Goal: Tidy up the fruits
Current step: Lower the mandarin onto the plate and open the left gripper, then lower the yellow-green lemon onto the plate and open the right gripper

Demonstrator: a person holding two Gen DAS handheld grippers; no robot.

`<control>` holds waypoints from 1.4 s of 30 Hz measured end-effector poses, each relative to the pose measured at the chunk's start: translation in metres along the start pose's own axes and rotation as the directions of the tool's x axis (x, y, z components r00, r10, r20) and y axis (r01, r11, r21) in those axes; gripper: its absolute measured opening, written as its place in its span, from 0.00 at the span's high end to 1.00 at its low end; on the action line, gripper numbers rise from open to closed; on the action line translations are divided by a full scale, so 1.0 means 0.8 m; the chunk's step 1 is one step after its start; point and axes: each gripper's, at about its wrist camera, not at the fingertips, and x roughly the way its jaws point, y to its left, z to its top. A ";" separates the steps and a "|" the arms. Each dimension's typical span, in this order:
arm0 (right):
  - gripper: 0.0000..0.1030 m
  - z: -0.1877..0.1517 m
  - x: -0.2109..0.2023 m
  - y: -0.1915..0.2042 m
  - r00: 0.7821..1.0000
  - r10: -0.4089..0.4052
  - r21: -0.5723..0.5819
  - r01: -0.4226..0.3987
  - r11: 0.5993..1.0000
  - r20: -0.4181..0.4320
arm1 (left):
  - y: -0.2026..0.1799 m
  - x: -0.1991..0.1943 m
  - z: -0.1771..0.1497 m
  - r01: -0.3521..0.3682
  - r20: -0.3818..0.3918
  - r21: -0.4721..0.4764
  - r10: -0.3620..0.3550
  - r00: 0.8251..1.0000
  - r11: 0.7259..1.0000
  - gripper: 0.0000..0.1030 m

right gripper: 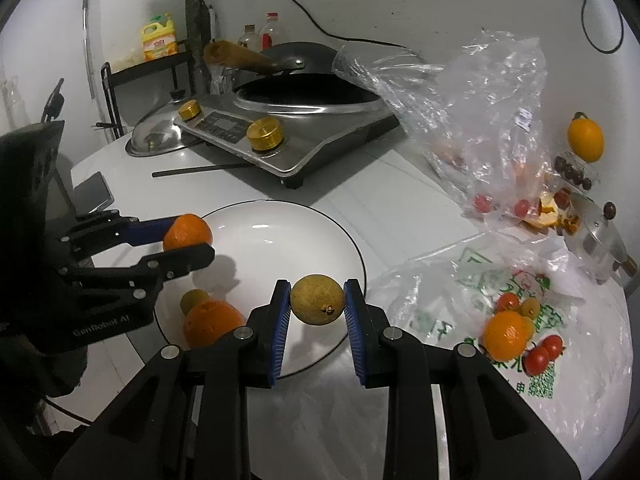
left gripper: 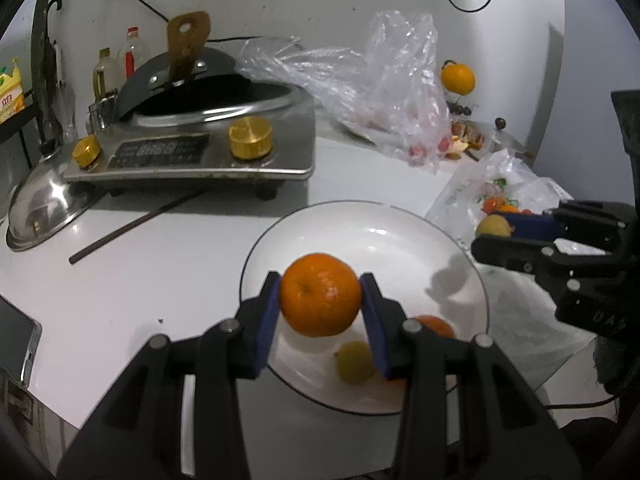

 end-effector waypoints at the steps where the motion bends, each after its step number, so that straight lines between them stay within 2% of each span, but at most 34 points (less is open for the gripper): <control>1: 0.72 0.001 0.002 0.001 1.000 0.002 -0.001 -0.002 1.000 -0.001 | 0.001 0.002 -0.001 0.001 -0.005 -0.003 -0.001 1.000 1.000 0.61; 15: 0.72 0.013 0.016 0.007 1.000 0.004 -0.027 -0.004 1.000 -0.015 | 0.010 0.013 -0.007 0.042 -0.046 -0.046 -0.044 0.998 0.998 0.59; 16: 0.72 0.014 0.017 0.008 1.000 0.004 -0.028 -0.005 1.000 -0.014 | 0.010 0.012 -0.008 0.044 -0.043 -0.046 -0.046 0.998 0.998 0.58; 18: 0.72 0.016 0.019 0.010 1.000 0.005 -0.031 -0.005 1.000 -0.014 | 0.011 0.008 -0.006 0.044 -0.033 -0.046 -0.045 0.998 0.998 0.48; 21: 0.72 0.019 0.022 0.011 1.000 0.006 -0.032 -0.006 0.999 -0.015 | 0.013 0.003 -0.004 0.052 -0.017 -0.048 -0.053 0.998 0.997 0.47; 31: 0.72 0.034 0.033 0.025 1.000 0.022 -0.059 -0.022 0.998 -0.012 | 0.035 -0.017 -0.002 0.017 0.032 -0.080 -0.015 0.999 0.997 0.47; 42: 0.72 0.055 0.073 0.050 0.996 0.086 -0.070 -0.088 0.994 -0.031 | 0.068 -0.011 -0.006 -0.012 0.021 -0.123 0.014 1.000 0.992 0.47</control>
